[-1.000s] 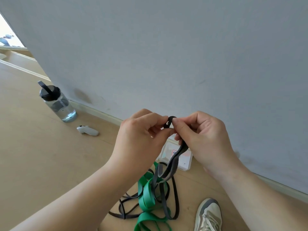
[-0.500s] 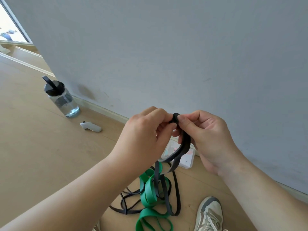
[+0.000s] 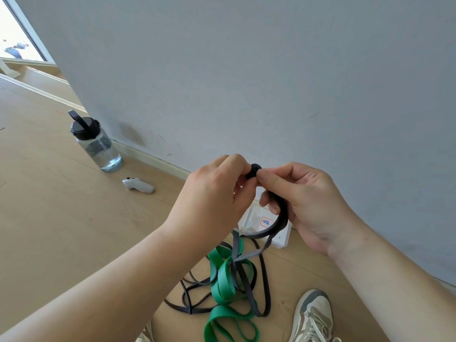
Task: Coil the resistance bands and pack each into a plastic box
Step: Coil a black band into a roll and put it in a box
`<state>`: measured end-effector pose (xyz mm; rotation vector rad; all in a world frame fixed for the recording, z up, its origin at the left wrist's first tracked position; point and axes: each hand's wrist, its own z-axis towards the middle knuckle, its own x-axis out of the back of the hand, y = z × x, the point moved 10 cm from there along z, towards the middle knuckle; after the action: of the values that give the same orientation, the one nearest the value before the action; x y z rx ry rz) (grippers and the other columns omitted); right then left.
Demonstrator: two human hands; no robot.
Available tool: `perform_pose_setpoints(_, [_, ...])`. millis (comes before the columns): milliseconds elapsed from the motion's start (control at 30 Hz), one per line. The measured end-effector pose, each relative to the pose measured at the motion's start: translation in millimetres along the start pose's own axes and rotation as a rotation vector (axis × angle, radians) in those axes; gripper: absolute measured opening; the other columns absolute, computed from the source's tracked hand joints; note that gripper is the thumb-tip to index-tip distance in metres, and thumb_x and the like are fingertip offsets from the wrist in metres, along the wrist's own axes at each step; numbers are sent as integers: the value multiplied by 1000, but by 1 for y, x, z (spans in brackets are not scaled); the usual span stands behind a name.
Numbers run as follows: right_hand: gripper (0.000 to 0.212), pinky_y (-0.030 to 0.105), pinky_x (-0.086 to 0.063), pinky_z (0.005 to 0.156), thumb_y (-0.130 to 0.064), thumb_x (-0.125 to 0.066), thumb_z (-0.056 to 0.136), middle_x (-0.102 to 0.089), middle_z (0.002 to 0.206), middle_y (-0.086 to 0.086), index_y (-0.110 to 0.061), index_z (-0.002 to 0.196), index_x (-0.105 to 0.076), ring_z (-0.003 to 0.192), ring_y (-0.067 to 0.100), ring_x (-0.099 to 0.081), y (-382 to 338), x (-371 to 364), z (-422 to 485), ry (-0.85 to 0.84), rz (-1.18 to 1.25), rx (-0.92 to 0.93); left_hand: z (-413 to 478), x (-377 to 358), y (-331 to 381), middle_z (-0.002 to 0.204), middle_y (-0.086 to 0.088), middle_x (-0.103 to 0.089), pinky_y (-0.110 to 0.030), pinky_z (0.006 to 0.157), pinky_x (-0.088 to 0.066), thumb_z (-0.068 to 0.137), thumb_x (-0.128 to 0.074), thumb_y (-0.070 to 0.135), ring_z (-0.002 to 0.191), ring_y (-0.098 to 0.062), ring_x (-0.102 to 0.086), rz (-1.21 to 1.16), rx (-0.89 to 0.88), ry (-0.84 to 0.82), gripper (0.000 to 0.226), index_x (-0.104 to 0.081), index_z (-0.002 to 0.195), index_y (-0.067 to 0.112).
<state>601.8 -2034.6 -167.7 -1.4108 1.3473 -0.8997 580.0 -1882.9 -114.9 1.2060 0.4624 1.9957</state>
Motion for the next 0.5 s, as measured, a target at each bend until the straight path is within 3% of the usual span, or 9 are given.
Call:
perform_pose_setpoints(67, [9,34,-40,55,-13,-80,84,-67,76,23,-13,77,-75,71,35,-48,-1,3,1,-6,-12,1,0,-3,-4,79,2,-71,-40,64,-59,92,-74,22,68,-17,-70,-91,60,-44,15,-71,95,8])
perform_pose_setpoints(167, [15,31,-41,54,-9,-76,90,-60,75,23,-14,76,-72,63,29,-48,-5,8,1,-11,-64,27,1,-9,-13,82,9,-77,-24,71,-58,91,-79,14,75,-5,-72,-209,174,-153,7,-75,96,12])
perform_pose_setpoints(267, [12,30,-41,54,-6,-72,93,-58,62,17,-9,81,-70,57,25,-46,-9,7,2,-50,-134,45,3,-10,-11,84,12,-78,-17,75,-56,90,-78,11,81,0,-72,-218,159,-222,9,-74,97,14])
perform_pose_setpoints(400, [13,29,-38,52,-8,-70,95,-55,60,18,-8,82,-70,56,25,-42,-11,5,3,-66,-150,48,4,-9,-2,91,8,-69,-25,78,-56,92,-77,14,82,-6,-67,-139,19,-205,26,-74,118,17])
perform_pose_setpoints(500, [12,30,-41,54,-7,-69,96,-57,61,16,-7,84,-71,56,24,-45,-11,3,2,-73,-150,61,1,-9,3,100,10,-62,-32,75,-56,95,-74,24,83,-3,-60,-26,-49,-189,22,-73,118,22])
